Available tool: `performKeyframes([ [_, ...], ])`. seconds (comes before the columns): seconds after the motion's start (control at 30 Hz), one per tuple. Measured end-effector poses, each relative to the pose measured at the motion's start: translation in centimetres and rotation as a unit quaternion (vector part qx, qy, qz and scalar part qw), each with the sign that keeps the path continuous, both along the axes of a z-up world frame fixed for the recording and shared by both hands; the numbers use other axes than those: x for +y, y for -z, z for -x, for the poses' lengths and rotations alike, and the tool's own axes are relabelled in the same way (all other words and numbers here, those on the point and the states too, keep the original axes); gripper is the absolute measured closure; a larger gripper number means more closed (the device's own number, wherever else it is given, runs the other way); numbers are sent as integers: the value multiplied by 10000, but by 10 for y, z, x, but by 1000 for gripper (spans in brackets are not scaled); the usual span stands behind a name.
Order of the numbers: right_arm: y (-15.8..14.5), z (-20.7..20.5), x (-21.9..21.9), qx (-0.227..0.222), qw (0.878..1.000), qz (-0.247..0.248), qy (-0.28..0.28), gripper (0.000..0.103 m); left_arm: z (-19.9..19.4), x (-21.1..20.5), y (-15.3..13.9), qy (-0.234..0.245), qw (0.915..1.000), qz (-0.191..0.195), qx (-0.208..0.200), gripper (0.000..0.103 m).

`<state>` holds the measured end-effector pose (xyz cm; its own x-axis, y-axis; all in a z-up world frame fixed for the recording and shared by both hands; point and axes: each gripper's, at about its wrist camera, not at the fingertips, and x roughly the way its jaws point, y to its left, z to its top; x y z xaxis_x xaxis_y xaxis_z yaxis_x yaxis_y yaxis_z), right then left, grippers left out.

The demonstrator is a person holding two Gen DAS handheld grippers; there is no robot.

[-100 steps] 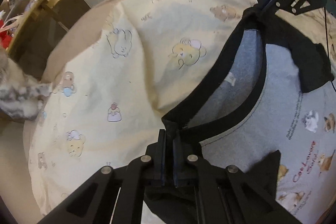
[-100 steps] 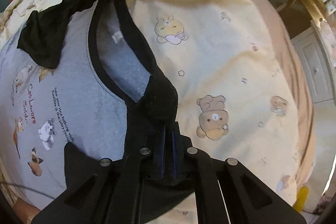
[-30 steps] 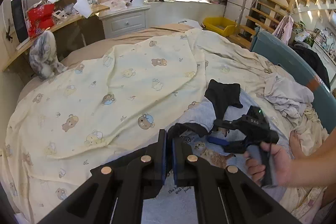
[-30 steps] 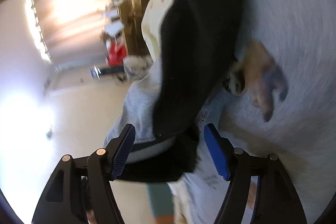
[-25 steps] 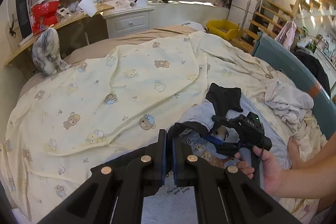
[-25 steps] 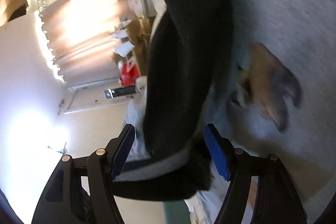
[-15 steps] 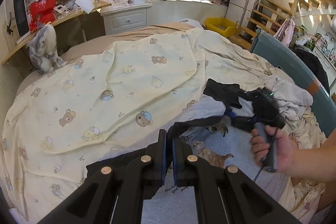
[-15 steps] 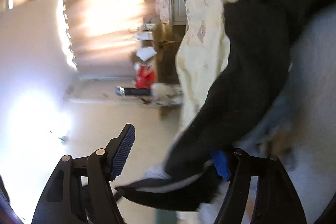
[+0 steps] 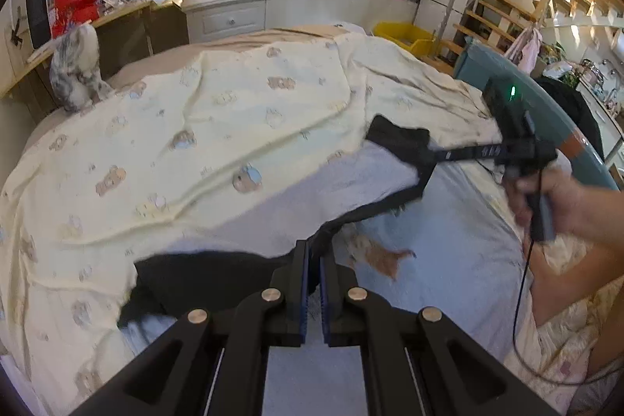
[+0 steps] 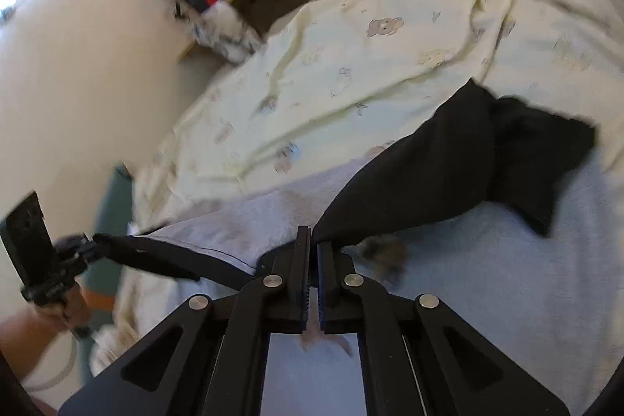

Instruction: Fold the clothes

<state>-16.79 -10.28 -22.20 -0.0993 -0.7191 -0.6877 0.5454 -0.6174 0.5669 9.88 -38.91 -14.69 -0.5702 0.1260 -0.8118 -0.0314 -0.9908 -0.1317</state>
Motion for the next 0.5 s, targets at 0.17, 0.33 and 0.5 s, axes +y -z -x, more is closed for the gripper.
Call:
performKeyframes([
  [0.17,-21,-22,27,32,9992,-297,-271,101,-40,21,15,388,9988,-83,-284,99],
  [0.33,-33,-59,40,-125,9979,-469,-425,101,-74,41,24,518,9974,-191,-455,99],
  [0.5,-41,-100,70,-236,9978,-513,-357,101,-121,75,35,859,9931,-264,-749,99],
])
